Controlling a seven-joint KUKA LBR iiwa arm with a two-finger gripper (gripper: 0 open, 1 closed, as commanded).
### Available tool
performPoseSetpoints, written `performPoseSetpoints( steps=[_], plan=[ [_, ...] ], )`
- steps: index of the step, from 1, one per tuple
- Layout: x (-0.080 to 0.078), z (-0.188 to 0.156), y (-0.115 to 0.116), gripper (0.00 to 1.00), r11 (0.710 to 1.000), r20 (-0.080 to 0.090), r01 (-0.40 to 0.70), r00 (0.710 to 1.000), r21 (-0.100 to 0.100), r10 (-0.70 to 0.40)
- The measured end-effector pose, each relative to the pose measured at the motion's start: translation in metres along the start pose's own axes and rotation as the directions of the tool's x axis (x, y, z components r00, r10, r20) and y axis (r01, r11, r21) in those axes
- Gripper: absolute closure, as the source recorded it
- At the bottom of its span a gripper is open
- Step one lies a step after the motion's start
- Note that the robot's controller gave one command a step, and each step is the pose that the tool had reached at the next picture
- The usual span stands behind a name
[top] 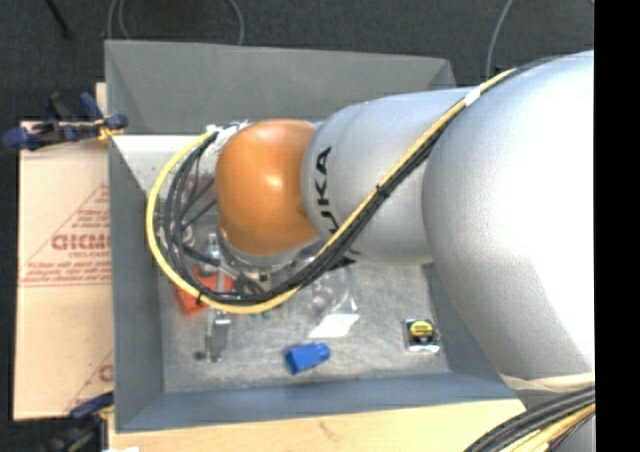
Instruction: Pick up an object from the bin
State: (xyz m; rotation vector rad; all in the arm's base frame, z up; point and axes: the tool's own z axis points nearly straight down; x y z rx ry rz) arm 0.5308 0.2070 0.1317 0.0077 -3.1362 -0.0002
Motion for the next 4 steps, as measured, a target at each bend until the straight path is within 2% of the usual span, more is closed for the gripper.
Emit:
performPoseSetpoints(
  steps=[1,2,3,4],
  plan=[
    [-0.035,0.032,-0.011,0.00,0.998,0.009,-0.069,0.998,-0.002,0.069],
    [-0.037,0.026,-0.009,1.00,0.997,0.017,-0.072,0.997,-0.008,0.072],
    [-0.034,-0.061,-0.001,1.00,0.996,0.016,0.093,0.996,-0.001,-0.093],
    [-0.034,-0.116,-0.008,1.00,0.954,0.014,0.299,0.954,0.002,-0.299]
  ],
)
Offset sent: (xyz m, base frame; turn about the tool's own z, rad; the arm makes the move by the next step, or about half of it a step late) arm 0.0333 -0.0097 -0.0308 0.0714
